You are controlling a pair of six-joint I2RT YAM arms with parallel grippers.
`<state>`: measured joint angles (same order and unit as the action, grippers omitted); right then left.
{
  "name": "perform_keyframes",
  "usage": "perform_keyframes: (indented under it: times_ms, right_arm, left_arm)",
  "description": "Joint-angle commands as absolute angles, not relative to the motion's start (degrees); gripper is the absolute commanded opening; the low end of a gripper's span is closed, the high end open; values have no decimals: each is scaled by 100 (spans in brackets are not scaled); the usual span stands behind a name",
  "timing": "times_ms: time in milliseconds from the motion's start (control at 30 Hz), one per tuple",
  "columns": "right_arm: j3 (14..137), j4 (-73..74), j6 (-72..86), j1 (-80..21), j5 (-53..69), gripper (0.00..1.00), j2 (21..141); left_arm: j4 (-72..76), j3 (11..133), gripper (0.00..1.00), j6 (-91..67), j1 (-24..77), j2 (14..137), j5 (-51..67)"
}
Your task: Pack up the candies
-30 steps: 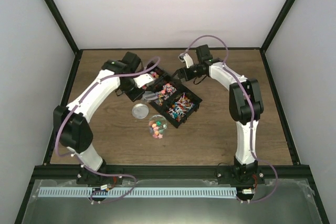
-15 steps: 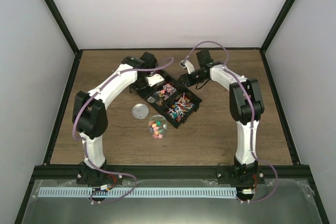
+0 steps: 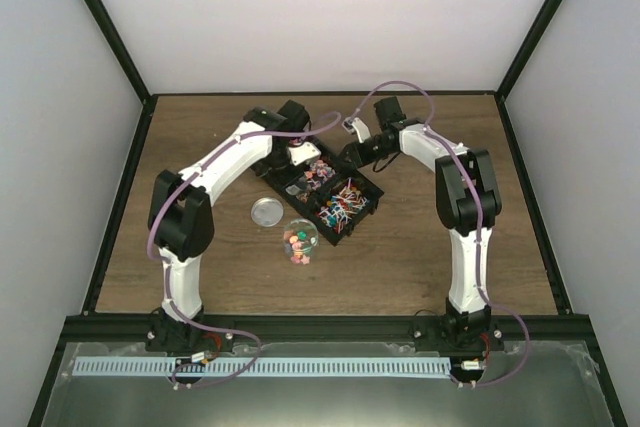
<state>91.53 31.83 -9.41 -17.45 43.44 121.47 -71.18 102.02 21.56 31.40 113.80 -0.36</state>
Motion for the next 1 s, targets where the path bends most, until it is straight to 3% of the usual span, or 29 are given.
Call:
perform_keyframes:
  times_ms: [0, 400, 967]
  right_arm:
    - [9342, 3262, -1017, -1770, 4574, 26, 12282]
    - [9471, 3337, -1137, -1769, 4551, 21, 12414]
    - [9601, 3425, -1156, -1691, 4357, 21, 12456]
  left_arm:
    - [-6659, 10054, 4, 2013, 3164, 11671, 229]
    - [-4940, 8800, 4, 1826, 3173, 11056, 611]
    - [-5871, 8930, 4, 2049, 3147, 10399, 477]
